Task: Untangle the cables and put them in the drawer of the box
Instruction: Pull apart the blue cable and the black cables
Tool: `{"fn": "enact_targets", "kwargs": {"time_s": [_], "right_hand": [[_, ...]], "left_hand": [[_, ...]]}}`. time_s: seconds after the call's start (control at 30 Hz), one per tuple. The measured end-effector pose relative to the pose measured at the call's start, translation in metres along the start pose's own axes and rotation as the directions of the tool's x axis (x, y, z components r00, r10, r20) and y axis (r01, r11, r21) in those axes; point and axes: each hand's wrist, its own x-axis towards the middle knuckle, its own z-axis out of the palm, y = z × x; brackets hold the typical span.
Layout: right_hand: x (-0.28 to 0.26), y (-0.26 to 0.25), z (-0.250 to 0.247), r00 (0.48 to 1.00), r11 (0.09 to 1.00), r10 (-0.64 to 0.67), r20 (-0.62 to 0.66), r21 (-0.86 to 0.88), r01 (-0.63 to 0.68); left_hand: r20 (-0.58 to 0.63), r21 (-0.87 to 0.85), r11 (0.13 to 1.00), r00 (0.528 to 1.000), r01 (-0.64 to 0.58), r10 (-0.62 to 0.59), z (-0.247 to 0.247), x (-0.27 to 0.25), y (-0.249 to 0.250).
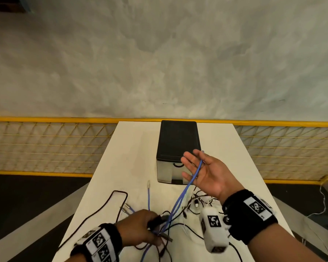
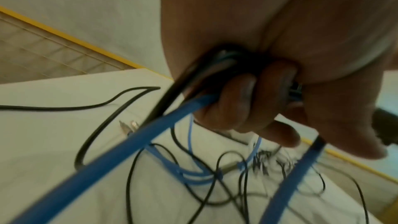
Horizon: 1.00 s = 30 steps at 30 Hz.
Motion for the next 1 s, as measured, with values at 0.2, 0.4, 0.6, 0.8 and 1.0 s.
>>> {"fn": "enact_targets", "kwargs": {"time_s": [0.2, 0.4, 0.6, 0.8, 1.0], "right_hand": [[0.000, 0.022, -0.001, 1.000, 0.991, -0.005, 0.030, -0.133, 0.009], [-0.009, 0.035, 0.016, 0.987, 0.985, 0.007, 0.163, -0.171, 0.021], [-0.007, 0.007, 0.006, 0.992, 0.999, 0.004, 0.125, -0.034, 0.000], [-0.002, -0.009, 0.007, 0.995, 0.999, -0.046, 0.091, -0.024, 0.049], [-0.003, 0.022, 0.004, 0.999, 0.985, 0.027, 0.046, -0.171, -0.018]], "left_hand": [[-0.561, -0.572, 0.745, 0.826, -0.343, -0.051, -0.040, 0.008, 0.068], [-0.569, -0.570, 0.717, 0.823, -0.400, 0.006, -0.019, 0.041, 0.115], [-0.286, -0.466, 0.849, 0.950, -0.249, 0.121, -0.009, 0.024, 0.071], [0.106, -0.255, 0.965, 0.994, 0.060, -0.034, -0.005, -0.015, -0.003], [-0.408, -0.674, 0.701, 0.908, -0.233, -0.091, -0.039, -0.005, 0.042]]}}
